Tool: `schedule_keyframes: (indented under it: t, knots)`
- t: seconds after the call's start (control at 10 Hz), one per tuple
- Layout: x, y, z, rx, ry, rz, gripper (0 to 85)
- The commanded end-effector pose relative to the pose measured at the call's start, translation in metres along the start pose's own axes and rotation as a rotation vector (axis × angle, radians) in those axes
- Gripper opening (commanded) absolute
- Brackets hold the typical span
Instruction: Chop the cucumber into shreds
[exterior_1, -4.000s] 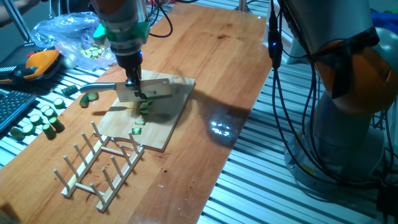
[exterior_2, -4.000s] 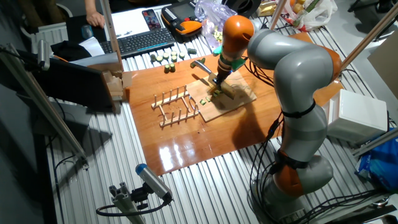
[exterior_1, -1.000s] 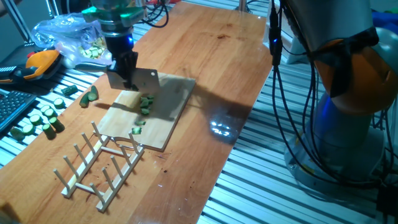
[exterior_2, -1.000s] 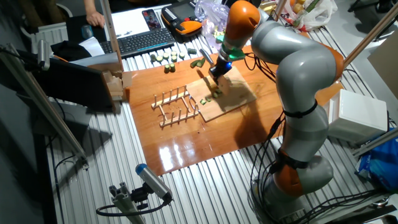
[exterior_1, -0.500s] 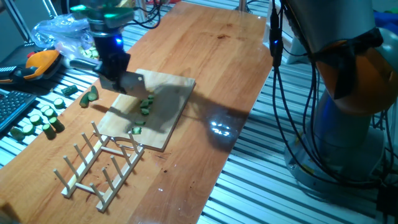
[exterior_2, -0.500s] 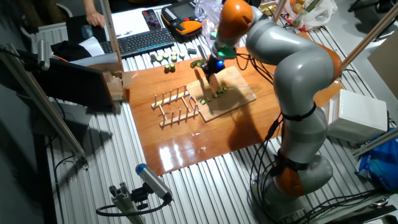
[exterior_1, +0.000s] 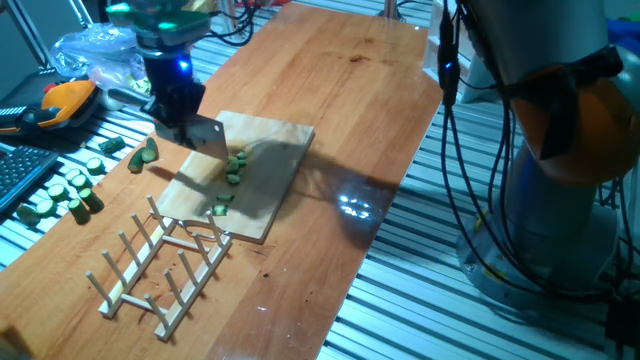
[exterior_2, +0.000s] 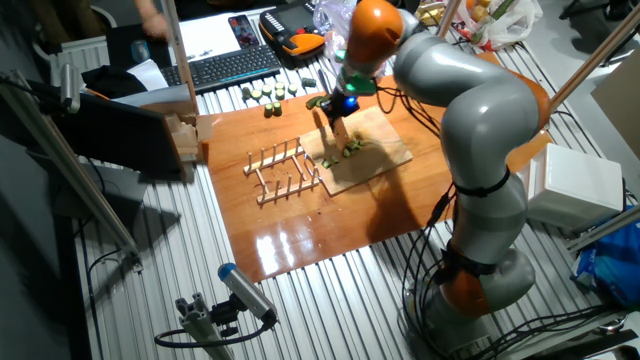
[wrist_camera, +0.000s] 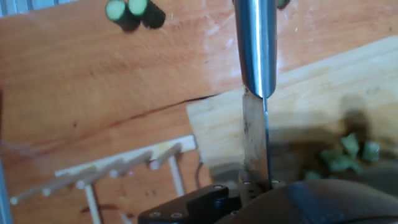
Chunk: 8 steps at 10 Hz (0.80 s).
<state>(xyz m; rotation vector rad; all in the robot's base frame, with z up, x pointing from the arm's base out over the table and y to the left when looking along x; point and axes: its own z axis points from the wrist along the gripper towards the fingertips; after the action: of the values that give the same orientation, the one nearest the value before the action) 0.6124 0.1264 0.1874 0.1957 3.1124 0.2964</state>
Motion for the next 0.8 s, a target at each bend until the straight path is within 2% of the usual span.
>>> schedule_keyframes:
  t: [0.0, 0.1, 0.2, 0.3, 0.4, 0.5, 0.7]
  knots:
    - [0.0, -0.002, 0.0, 0.009, -0.014, 0.01, 0.0]
    - [0.0, -0.001, 0.0, 0.035, -0.046, 0.023, 0.0]
    - [0.0, 0.0, 0.001, 0.019, -0.061, 0.041, 0.0]
    - [-0.001, 0.001, 0.001, 0.041, -0.094, 0.05, 0.0]
    - [-0.001, -0.002, 0.001, 0.026, -0.106, 0.07, 0.0]
    - [-0.002, -0.005, 0.0, 0.006, -0.106, 0.09, 0.0]
    - [-0.004, -0.01, 0.0, 0.002, -0.113, 0.11, 0.0]
